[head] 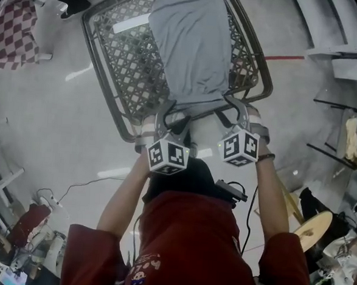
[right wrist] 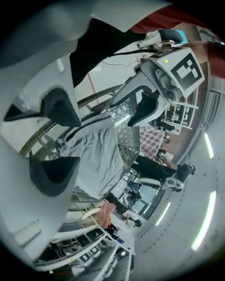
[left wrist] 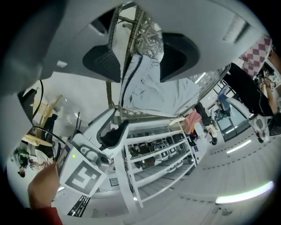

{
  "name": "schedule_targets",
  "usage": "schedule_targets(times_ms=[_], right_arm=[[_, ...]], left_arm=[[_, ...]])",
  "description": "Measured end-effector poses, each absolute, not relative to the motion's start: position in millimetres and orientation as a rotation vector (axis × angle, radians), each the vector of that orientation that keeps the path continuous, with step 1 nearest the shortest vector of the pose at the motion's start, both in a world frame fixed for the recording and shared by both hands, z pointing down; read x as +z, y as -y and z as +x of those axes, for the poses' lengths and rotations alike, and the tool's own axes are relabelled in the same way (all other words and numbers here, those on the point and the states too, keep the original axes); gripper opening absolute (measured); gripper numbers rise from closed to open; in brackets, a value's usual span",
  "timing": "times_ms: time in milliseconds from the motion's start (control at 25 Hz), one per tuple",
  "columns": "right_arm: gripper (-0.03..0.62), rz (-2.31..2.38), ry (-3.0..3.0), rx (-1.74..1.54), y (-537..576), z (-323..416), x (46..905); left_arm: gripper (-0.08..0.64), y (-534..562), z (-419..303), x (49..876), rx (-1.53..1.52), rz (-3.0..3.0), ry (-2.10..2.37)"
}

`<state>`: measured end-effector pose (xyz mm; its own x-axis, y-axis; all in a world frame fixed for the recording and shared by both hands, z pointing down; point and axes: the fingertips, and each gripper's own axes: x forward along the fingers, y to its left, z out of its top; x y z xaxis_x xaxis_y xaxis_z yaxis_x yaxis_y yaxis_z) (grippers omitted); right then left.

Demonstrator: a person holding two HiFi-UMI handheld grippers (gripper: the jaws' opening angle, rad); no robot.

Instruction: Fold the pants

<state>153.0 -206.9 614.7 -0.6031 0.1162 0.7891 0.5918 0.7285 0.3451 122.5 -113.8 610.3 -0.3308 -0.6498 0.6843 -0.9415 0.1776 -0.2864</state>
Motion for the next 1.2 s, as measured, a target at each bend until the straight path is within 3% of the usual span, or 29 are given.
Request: schedule_targets(times_ms=[280, 640, 840, 1000, 1080, 1200], right_arm=[[0.204, -0.737, 1.873, -0.954, 219.9, 143.5, 680.0], [0.202, -0.914, 1.725, -0.852, 224.2, 128.9, 709.9], [0.118, -0.940, 1.695, -0.713, 223.0, 133.7, 712.5], [0.092, -0.902, 1.738, -0.727, 222.7, 128.5, 707.9], [0.035, -0.863, 1.781, -0.731, 225.2, 124.6, 698.1], [0.032, -0.832, 1.794, -0.748, 226.4, 128.1, 691.3]], left_arm=[[0.324, 119.4, 113.7, 668.2, 1.062, 1.532, 1.796], [0.316, 122.6, 90.6, 699.7, 1.087, 1.573, 1.621], [0.187, 127.0, 81.0, 701.8, 1.105, 1.579, 1.626], [0.154, 126.2, 80.0, 701.6, 1.155, 1.593, 1.617], [0.133, 127.0, 80.9, 694.2, 1.147, 1.594, 1.641], [0.132, 126.9, 85.4, 683.0, 1.121, 1.586, 1.671]])
